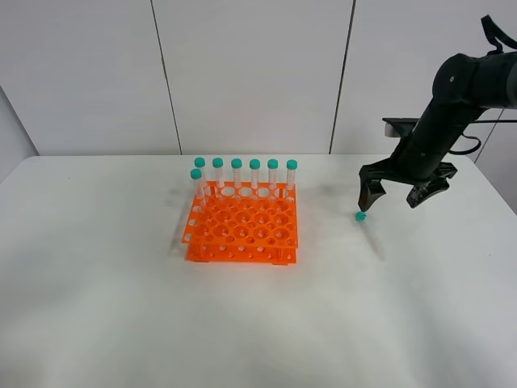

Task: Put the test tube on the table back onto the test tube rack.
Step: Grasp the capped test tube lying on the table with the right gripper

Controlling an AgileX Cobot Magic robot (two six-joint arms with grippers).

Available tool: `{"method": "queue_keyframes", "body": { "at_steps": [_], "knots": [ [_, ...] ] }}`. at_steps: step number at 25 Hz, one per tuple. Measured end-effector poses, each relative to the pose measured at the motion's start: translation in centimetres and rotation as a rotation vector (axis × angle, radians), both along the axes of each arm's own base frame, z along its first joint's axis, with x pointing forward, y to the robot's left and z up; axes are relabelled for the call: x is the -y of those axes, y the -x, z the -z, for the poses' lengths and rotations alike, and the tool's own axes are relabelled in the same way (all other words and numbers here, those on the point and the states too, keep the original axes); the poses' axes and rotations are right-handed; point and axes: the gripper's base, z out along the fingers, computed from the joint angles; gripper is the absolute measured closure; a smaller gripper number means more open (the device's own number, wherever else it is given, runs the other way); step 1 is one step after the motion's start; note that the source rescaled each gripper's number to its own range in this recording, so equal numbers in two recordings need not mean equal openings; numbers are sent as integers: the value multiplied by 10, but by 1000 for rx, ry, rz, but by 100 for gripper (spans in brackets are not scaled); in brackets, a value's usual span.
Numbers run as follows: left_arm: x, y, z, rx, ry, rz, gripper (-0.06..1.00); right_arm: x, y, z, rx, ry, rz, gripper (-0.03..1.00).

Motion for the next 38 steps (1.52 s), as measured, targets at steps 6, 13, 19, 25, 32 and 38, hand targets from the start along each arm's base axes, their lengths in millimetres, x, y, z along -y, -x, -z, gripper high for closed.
{"method": "queue_keyframes", "body": {
  "at_steps": [6,13,19,25,32,38],
  "knots": [
    [0,0,0,0,0,0,-5,-26,-4,22,-13,93,-84,-3],
    [0,0,0,0,0,0,-5,-37,-8,41,-22,110,-68,-3],
    [0,0,0,0,0,0,-5,-17,-8,49,-76,118,0,-3],
    [0,0,0,0,0,0,-5,-14,-8,67,-137,109,17,-3],
    [0,0,0,0,0,0,-5,-14,-9,78,-149,110,18,5],
    [0,0,0,0,0,0,-5,-14,-9,91,-177,113,13,6]
  ]
}}
